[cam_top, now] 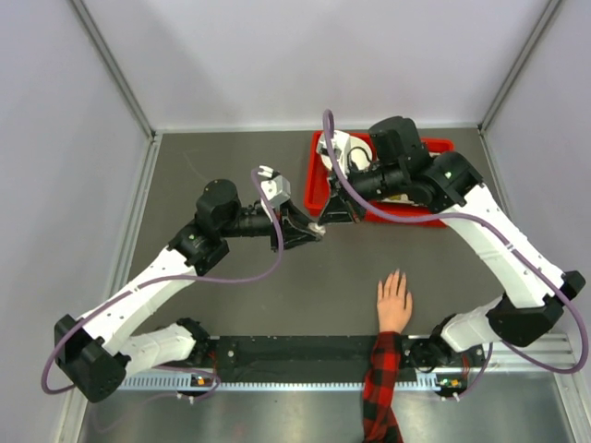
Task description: Paint the nails
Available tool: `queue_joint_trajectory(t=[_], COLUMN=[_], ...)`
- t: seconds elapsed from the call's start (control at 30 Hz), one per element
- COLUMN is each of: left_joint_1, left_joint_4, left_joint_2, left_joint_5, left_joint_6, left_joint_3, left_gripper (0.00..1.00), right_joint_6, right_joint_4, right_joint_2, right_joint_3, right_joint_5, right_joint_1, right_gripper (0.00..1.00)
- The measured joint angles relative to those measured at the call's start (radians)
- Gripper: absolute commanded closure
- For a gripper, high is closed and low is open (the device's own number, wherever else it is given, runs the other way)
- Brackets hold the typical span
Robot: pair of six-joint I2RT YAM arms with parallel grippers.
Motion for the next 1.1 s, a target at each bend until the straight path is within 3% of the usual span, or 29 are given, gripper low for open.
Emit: queue_joint_trajectory(t=[0.1,0.2,0.27,0.37,0.4,0.43,0.47,0.5,0.6,0.73,0.77,0.8,0.83,0.9,1.1], left_joint_1=[0.0,-0.001,-0.008,-0.009,-0.008,-0.006,-0.005,-0.006,-0.005,-0.002,-0.001,-0.001,-0.001,-0.001,-0.001], left_joint_4=[-0.035,-0.063,-0.067,-0.059,-0.054,-0.05,-0.047,-0.043,-0.031,-0.017,-0.016,-0.014,-0.014,-0.014,-0.014], left_joint_2=[-0.011,-0.019,-0.033,-0.049,-0.05,-0.051,-0.051,-0.051,-0.053,-0.055,-0.053,-0.048,-0.041,-0.027,-0.014], left_joint_5=[-0.103,-0.197,-0.231,-0.268,-0.278,-0.286,-0.289,-0.293,-0.296,-0.277,-0.263,-0.246,-0.227,-0.19,-0.105], left_joint_6=[0.023,0.045,0.054,0.061,0.061,0.061,0.061,0.062,0.065,0.063,0.06,0.058,0.054,0.042,0.026], left_joint_3=[0.0,-0.01,-0.019,-0.021,-0.021,-0.021,-0.021,-0.021,-0.021,-0.021,-0.02,-0.018,-0.015,-0.01,-0.01], left_gripper=[1.0,1.0,1.0,1.0,1.0,1.0,1.0,1.0,1.0,1.0,1.0,1.0,1.0,1.0,1.0], right_joint_6=[0.161,0.432,0.572,0.703,0.734,0.755,0.764,0.773,0.721,0.531,0.473,0.419,0.362,0.275,0.092], right_joint_4=[0.081,0.171,0.206,0.218,0.217,0.218,0.22,0.221,0.229,0.229,0.229,0.229,0.228,0.211,0.143], right_joint_2=[-0.019,-0.066,-0.091,-0.086,-0.077,-0.071,-0.071,-0.072,-0.101,-0.169,-0.185,-0.197,-0.205,-0.201,-0.114], right_joint_3=[-0.045,-0.124,-0.163,-0.154,-0.143,-0.137,-0.137,-0.137,-0.146,-0.148,-0.148,-0.148,-0.148,-0.139,-0.094], right_joint_5=[0.19,0.581,0.76,0.893,0.915,0.936,0.942,0.941,0.902,0.73,0.678,0.628,0.571,0.462,0.211], right_joint_1=[0.036,0.164,0.233,0.277,0.282,0.285,0.284,0.282,0.255,0.134,0.103,0.08,0.066,0.065,0.064], right_gripper=[1.0,1.0,1.0,1.0,0.94,0.68,0.55,0.34,0.19,0.2,0.24,0.41,0.48,0.54,0.47])
